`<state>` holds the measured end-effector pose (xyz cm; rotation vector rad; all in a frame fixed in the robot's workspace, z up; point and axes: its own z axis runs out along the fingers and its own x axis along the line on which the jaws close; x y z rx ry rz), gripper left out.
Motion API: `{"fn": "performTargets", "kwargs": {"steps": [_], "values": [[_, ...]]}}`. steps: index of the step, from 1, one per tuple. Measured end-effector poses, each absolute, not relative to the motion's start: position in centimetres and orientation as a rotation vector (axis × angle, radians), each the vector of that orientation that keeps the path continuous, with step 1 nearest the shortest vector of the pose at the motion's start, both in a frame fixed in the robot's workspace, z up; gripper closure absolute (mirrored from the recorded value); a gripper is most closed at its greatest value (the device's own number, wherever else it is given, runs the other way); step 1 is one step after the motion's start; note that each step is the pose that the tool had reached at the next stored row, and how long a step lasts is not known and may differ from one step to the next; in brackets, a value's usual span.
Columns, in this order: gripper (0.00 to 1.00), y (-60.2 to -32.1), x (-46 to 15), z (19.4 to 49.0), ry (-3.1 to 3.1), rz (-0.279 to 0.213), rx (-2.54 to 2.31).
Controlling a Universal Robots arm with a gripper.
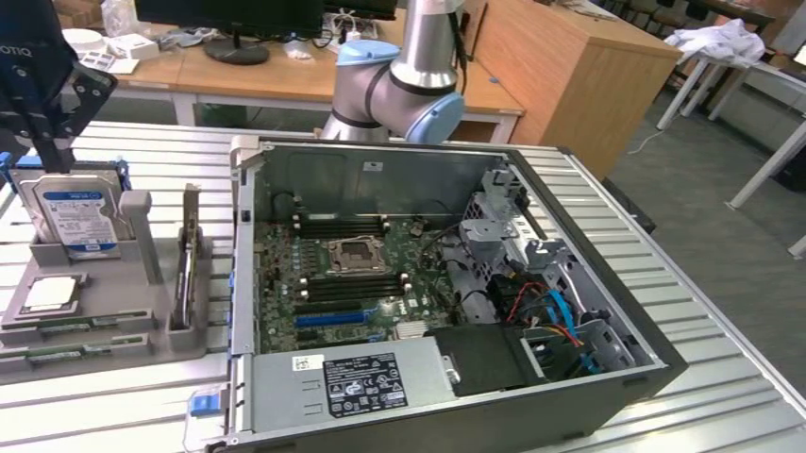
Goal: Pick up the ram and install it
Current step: 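Reach for the ram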
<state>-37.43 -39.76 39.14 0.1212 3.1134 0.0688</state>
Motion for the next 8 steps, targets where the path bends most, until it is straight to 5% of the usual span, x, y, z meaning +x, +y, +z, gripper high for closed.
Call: {"fn": "performTargets", "kwargs": {"steps": [8], "values": [[0.90, -40.58, -37.46, 39.14, 3.113, 0.069, 0.121]]}}
